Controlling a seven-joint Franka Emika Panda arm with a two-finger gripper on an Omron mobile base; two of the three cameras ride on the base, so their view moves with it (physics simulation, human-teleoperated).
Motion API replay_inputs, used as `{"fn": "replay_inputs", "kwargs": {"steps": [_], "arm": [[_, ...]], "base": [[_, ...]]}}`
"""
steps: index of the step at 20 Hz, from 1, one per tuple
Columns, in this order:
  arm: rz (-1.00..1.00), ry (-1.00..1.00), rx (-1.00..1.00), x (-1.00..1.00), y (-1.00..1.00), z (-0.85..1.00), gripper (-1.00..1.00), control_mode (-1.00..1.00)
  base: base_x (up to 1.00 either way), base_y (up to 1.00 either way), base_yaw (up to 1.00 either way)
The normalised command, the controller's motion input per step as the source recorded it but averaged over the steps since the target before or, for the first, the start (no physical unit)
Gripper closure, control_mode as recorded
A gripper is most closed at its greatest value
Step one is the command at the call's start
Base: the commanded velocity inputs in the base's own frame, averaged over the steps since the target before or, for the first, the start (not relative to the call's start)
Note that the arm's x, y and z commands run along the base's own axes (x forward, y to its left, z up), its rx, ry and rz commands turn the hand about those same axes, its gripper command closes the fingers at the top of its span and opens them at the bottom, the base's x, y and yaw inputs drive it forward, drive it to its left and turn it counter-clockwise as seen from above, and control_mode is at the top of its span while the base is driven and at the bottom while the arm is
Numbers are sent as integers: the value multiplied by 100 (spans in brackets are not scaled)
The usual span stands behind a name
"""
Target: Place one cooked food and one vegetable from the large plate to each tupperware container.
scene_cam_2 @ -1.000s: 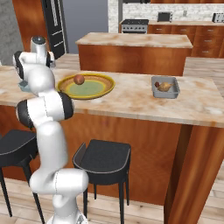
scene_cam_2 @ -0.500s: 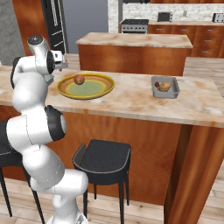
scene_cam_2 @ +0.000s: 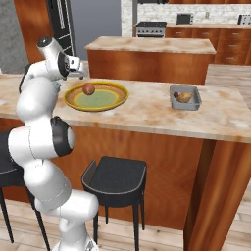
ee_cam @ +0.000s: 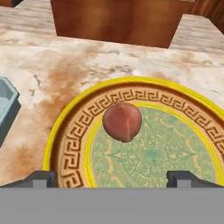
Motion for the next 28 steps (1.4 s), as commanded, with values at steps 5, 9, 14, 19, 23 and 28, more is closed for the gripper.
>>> {"fn": "replay_inputs", "kwargs": {"steps": [5, 9, 14, 19, 23, 28], "arm": [[-7, 4, 6, 47, -61, -28, -100, -100], [1, 0, 13, 15, -38, -42, -100, -100], [5, -3, 9, 0, 5, -38, -100, -100], [5, -5, 5, 8, 13, -34, -100, -100], [1, -5, 3, 24, 0, -34, -100, -100], [1, -6, 3, 54, 1, -24, -100, -100]], "base": [[0, 0, 0], [0, 0, 0], [0, 0, 0], [0, 0, 0], [0, 0, 0], [0, 0, 0]]}}
